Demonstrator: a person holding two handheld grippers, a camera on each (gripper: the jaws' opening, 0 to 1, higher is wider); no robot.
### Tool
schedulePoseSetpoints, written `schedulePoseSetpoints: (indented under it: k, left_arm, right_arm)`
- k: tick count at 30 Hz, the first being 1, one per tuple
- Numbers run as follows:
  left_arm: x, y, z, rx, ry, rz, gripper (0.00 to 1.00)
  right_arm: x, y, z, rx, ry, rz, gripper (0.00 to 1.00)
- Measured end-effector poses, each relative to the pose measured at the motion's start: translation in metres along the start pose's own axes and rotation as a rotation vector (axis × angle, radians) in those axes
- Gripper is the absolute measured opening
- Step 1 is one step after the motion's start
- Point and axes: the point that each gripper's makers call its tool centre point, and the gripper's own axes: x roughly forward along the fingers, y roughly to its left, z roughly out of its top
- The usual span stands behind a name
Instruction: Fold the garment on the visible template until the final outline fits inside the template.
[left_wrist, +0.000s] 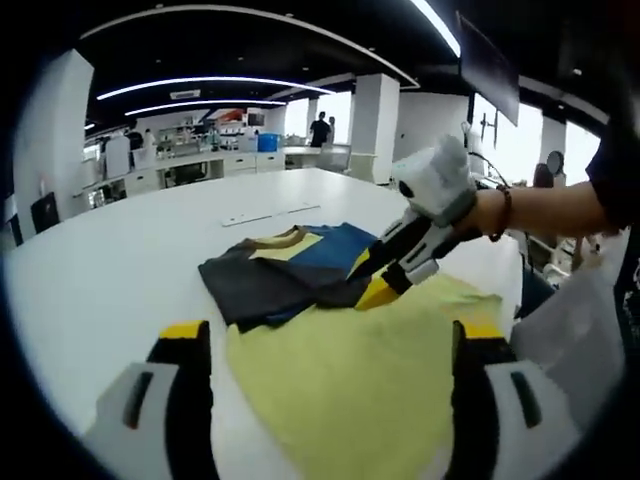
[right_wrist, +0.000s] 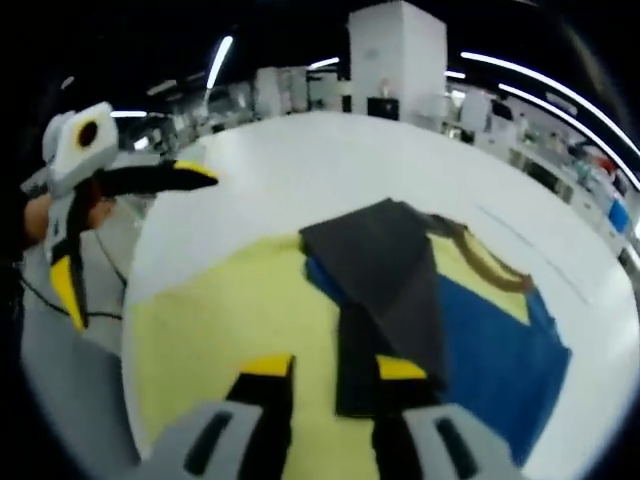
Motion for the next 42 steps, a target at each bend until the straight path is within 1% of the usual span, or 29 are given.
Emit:
schedulePoseSetpoints:
  k: [2,4,6,8,11,13,15,16,19,21,22,24,25,26,27,29,33,35,37,40,42]
  left_arm:
    - [-0.002,-0.002,-0.001,-0.002,0.002,-0.002,0.97]
    - [-0.003,-0.003,-0.002,-0.013,0.003,-0.006,0.97]
    - [-0.007,-0.005,-0.004,-0.025,0.007,-0.005,0.96]
    - [-0.009,-0.004,-0.004,-0.028,0.007,-0.001,0.96]
    - [-0.013,-0.003,-0.006,-0.034,0.011,0.006,0.95]
    - [-0.015,-0.003,-0.008,-0.035,0.02,0.014,0.95]
    - [-0.018,-0.002,-0.01,-0.025,0.025,0.019,0.95]
    - [-0.019,-0.001,-0.011,-0.017,0.03,0.024,0.95]
    - [-0.021,-0.001,-0.015,0.006,0.046,0.025,0.94]
    - [-0.022,-0.001,-0.017,0.018,0.054,0.024,0.94]
    - [-0.022,-0.001,-0.017,0.018,0.056,0.025,0.93]
    - [-0.023,-0.002,-0.018,0.016,0.055,0.026,0.93]
    - [-0.023,-0.002,-0.018,0.014,0.055,0.026,0.93]
    - [-0.024,-0.002,-0.019,0.01,0.057,0.03,0.92]
    - [-0.024,-0.001,-0.02,0.009,0.059,0.032,0.92]
    - [-0.025,0.001,-0.021,0.003,0.059,0.037,0.92]
    - [-0.028,0.005,-0.021,-0.002,0.056,0.05,0.92]
    - [-0.028,0.006,-0.02,-0.006,0.053,0.053,0.92]
    - [-0.028,0.008,-0.021,-0.011,0.051,0.056,0.92]
    - [-0.029,0.01,-0.02,-0.015,0.048,0.063,0.91]
    - [-0.029,0.009,-0.019,-0.018,0.047,0.064,0.91]
  right_arm:
    - [0.004,-0.002,-0.003,0.001,0.014,-0.001,0.24]
    - [0.005,0.001,-0.005,0.001,0.021,0.002,0.23]
    - [0.009,-0.001,-0.007,0.002,0.031,0.001,0.2]
    - [0.012,-0.005,-0.011,-0.01,0.052,-0.017,0.16]
    - [0.014,-0.009,-0.011,-0.024,0.05,-0.033,0.13]
    - [0.013,-0.014,-0.011,-0.102,0.07,-0.069,0.1]
    - [0.013,-0.014,-0.012,-0.148,0.081,-0.077,0.08]
    - [0.012,-0.01,-0.012,-0.148,0.084,-0.073,0.08]
    - [0.014,-0.012,-0.011,-0.196,0.104,-0.092,0.07]
    - [0.014,-0.011,-0.011,-0.202,0.107,-0.098,0.06]
    - [0.014,-0.011,-0.012,-0.196,0.108,-0.104,0.05]
    - [0.013,-0.014,-0.012,-0.187,0.109,-0.122,0.0]
    - [0.012,-0.016,-0.011,-0.181,0.107,-0.133,0.0]
    - [0.012,-0.016,-0.012,-0.174,0.106,-0.13,0.0]
    - [0.01,-0.016,-0.011,-0.146,0.097,-0.126,0.0]
    - [0.007,-0.017,-0.007,-0.124,0.07,-0.132,0.0]
    - [-0.01,-0.021,0.001,-0.073,0.028,-0.128,0.0]
    - [-0.02,-0.028,0.005,-0.047,0.001,-0.149,0.0]
    - [-0.03,-0.038,0.007,-0.001,-0.02,-0.18,0.0]
    - [-0.047,-0.054,0.012,0.052,-0.07,-0.217,0.0]
    - [-0.057,-0.063,0.011,0.079,-0.08,-0.241,0.0]
